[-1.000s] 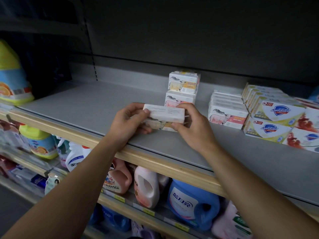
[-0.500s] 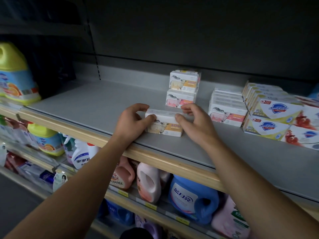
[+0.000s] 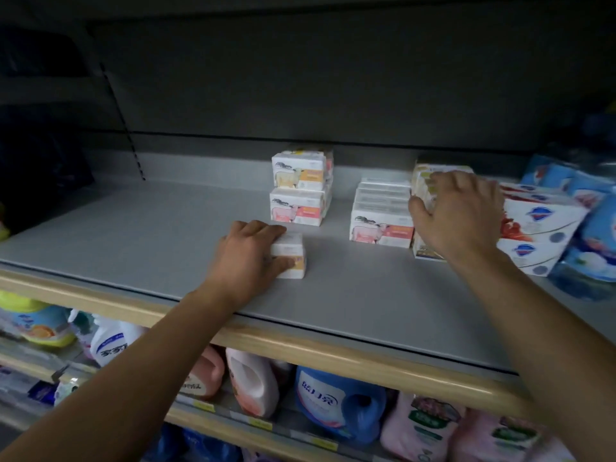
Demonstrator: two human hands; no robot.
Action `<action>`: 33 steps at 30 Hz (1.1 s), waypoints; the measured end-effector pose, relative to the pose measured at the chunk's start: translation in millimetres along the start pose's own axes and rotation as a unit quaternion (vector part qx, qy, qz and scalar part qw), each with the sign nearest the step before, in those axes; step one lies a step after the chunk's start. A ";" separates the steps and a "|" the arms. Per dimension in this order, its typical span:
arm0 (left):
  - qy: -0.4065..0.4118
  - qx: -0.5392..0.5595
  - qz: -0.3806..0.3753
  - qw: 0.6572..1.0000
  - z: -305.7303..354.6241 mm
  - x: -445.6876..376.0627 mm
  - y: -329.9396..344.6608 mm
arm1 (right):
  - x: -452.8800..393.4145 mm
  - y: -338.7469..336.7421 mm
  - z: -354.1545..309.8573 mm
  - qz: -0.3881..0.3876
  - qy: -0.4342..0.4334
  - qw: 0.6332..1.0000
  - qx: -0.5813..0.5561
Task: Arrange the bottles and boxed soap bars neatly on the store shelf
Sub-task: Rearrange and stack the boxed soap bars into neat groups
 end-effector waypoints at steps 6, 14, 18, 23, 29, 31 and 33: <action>0.051 0.033 0.027 0.998 27.8 -29.3 7.9 | 11.2 14.5 5.4 0.061 0.000 0.998 -0.002; 0.083 0.061 0.045 0.994 81.2 -123.1 37.7 | 7.7 19.0 10.6 0.070 0.011 0.997 -0.034; 0.087 0.055 0.020 0.994 102.2 -158.8 65.3 | 4.0 18.1 14.0 0.053 0.026 0.996 -0.067; 0.069 0.053 0.005 0.996 111.7 -189.7 94.4 | 2.3 10.4 21.2 0.057 0.038 0.992 -0.101; 0.117 -0.038 0.022 0.992 112.6 -185.9 103.0 | 1.3 14.3 24.3 0.040 0.046 0.994 -0.096; 0.133 -0.064 0.004 0.989 109.9 -184.3 104.0 | 0.9 13.4 23.6 0.040 0.048 0.993 -0.098; 0.136 -0.071 -0.011 0.988 107.7 -189.2 105.2 | 1.4 12.6 22.6 0.036 0.047 0.993 -0.099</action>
Point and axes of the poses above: each hand's wrist, its own x-axis away from the middle knuckle, its own y-axis out of the palm, z = x × y, the point moved 8 cm from there along -x, towards the middle knuckle, and after that the axes turned 15 degrees about x, right-handed, at the moved point
